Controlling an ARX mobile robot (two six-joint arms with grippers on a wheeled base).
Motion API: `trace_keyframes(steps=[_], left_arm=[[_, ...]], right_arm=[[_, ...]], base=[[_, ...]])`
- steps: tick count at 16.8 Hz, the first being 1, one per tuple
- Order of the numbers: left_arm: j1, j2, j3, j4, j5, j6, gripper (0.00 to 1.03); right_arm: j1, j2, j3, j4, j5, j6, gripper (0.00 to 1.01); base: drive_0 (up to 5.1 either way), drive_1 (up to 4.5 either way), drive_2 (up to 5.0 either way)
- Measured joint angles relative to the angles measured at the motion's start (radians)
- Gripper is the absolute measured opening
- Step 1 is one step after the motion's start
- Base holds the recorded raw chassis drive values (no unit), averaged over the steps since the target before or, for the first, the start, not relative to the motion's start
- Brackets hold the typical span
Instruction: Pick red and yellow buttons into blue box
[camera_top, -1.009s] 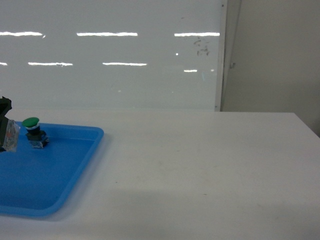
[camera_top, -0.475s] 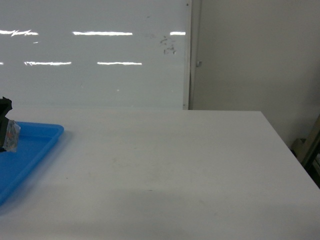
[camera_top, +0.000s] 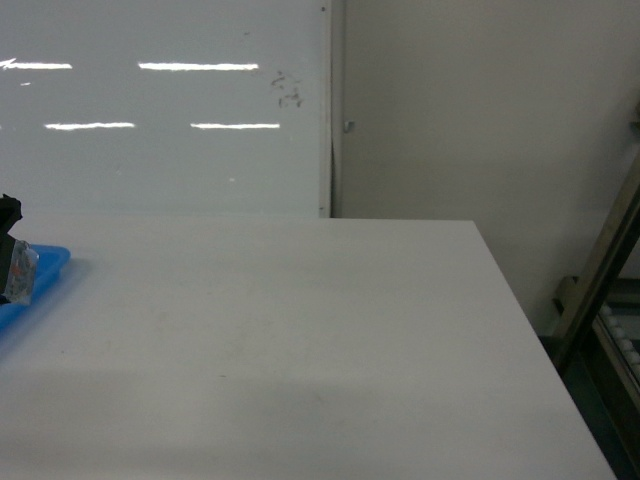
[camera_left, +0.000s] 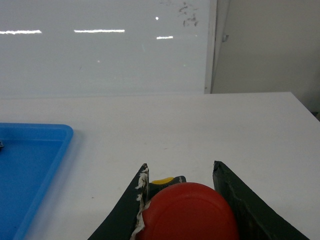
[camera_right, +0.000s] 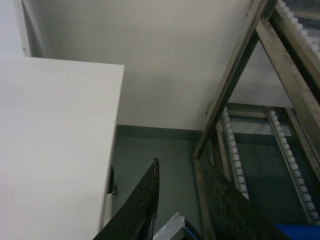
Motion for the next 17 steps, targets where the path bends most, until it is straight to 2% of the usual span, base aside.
trace_keyframes(steps=[5, 17], left_arm=[[-0.002, 0.001, 0.000, 0.004, 0.003, 0.000, 0.31], [0.001, -0.001, -0.001, 0.003, -0.003, 0.000, 0.31]], right_arm=[[0.000, 0.000, 0.000, 0.000, 0.001, 0.000, 0.26], [0.000, 0.000, 0.000, -0.001, -0.002, 0.000, 0.26]], base=[[5.0, -2.43, -2.4], [0.4, -3.53, 4.3]])
